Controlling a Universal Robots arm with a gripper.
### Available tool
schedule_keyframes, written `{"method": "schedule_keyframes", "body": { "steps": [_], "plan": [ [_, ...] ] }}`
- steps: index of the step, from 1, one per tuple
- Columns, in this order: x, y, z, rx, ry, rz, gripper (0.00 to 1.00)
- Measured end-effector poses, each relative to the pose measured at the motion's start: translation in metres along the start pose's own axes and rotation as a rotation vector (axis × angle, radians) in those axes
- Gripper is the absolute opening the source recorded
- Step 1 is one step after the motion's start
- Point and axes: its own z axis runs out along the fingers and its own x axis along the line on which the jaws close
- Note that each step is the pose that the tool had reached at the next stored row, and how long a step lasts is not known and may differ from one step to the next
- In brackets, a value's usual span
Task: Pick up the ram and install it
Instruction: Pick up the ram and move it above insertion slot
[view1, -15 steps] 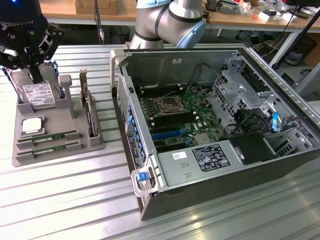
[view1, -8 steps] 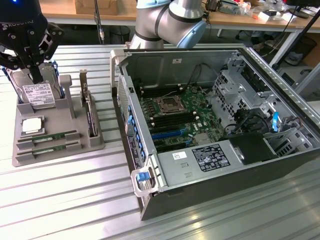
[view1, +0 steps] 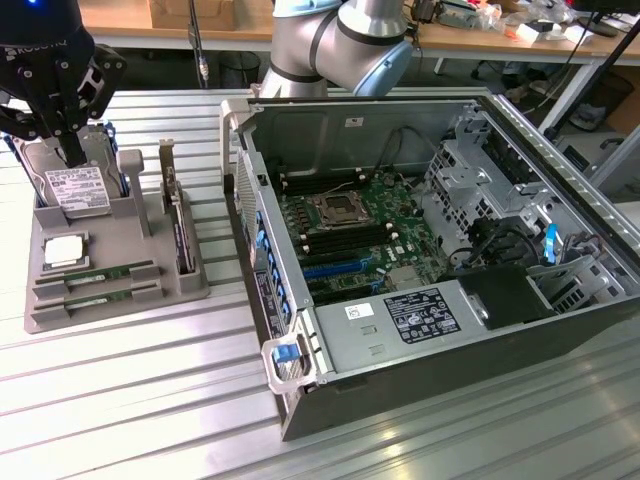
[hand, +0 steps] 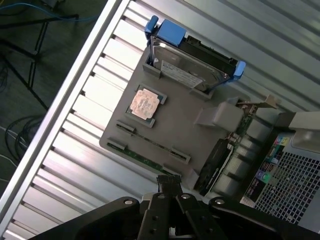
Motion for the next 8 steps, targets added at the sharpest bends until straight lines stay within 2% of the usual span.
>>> {"method": "schedule_keyframes", "body": {
  "steps": [8],
  "plan": [
    [0.0000, 0.0000, 0.0000, -0.0006, 0.0010, -0.033, 0.10]
  ]
}}
